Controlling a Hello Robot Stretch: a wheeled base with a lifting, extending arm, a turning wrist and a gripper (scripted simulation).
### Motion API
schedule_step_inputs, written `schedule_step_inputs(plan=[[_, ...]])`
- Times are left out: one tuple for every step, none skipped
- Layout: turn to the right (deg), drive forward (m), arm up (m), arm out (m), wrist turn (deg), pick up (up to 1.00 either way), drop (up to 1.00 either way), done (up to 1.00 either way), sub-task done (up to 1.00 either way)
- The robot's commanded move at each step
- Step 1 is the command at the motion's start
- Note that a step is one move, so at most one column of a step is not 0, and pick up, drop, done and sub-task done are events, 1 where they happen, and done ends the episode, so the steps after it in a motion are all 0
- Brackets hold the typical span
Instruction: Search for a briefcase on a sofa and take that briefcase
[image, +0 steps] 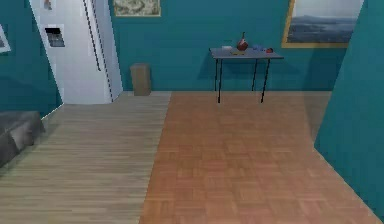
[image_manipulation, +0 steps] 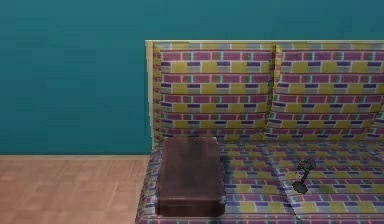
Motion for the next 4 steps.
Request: schedule_step_inputs(plan=[[45.0, 0.0, 0.0, 0.0, 0.0, 0.0, 0.0, 0.0, 0.0], [-36.0, 0.0, 0.0, 0.0, 0.0, 0.0, 0.0, 0.0, 0.0], [0.0, 0.0, 0.5, 0.0, 0.0, 0.0, 0.0, 0.0, 0.0], [0.0, 0.0, 0.08, 0.0, 0.0, 0.0, 0.0, 0.0, 0.0]])
